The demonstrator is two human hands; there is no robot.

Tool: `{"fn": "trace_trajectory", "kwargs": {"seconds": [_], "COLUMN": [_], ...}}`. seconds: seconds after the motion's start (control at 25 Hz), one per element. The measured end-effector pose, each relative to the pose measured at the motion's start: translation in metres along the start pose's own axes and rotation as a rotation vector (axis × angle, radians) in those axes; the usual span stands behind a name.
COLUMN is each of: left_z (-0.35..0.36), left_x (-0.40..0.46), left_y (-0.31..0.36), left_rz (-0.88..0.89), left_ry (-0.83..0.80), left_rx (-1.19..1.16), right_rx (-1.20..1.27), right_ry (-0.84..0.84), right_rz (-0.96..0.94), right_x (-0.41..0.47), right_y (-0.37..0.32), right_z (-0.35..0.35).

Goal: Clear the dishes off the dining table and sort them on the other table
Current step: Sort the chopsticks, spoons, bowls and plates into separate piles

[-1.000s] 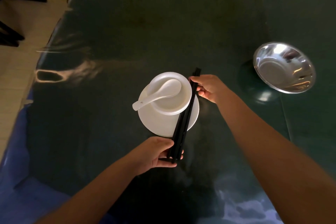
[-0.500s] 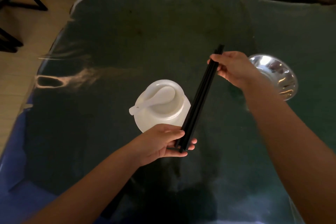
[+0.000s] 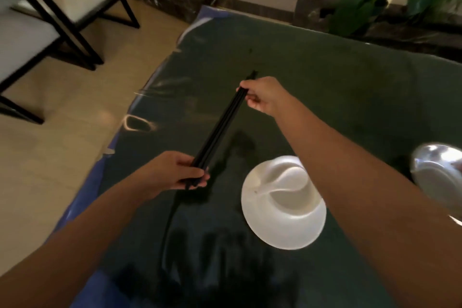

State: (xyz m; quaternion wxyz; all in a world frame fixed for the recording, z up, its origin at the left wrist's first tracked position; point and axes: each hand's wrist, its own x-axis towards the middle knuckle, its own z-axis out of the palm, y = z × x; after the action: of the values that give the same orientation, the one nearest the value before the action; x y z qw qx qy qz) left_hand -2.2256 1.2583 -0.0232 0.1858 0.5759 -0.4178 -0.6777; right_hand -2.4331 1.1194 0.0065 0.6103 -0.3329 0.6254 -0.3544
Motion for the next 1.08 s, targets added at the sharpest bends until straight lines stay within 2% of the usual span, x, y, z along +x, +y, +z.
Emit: {"fn": "trace_trajectory", "kwargs": {"seconds": [0.16,0.2,0.36,0.52,0.76,0.92,1.08], "left_z": [-0.038,-0.046,-0.077,-0.081,-0.071,-0.063,-0.059], "left_x": [0.021,0.025,0.039,0.048,0.045,0.041,0.039], "left_y": [-0.041,-0.045,-0.050,-0.052,-0.056,-0.064,-0.068], "left_rz": [-0.095,-0.090,0.078,0.225,0.359,0.478,0.537], "left_ry": [0.072,0.098,0.234,0.267,0.338,0.373,0.386], "left_rx": [-0.042,0.034,0.587,0.909,1.005,1.114,1.114], "right_rx": [-0.115,-0.132,-0.194,-0.297,-0.453,-0.896,-1.013], "right_ry": [-0.032,-0.031,-0.002,0.001,0.036,0.126,0.175], "right_rz": [0.107,0.115,0.133,0.134,0.077,-0.111,-0.175], "right_x": [0.051,0.060,0.086,0.098,0.108,0.111,0.108], "right_y": [0.037,0.043,0.046,0.039,0.040,0.049,0.054], "right_z": [0.061,0.071,0.092,0.095,0.099,0.099,0.094]}}
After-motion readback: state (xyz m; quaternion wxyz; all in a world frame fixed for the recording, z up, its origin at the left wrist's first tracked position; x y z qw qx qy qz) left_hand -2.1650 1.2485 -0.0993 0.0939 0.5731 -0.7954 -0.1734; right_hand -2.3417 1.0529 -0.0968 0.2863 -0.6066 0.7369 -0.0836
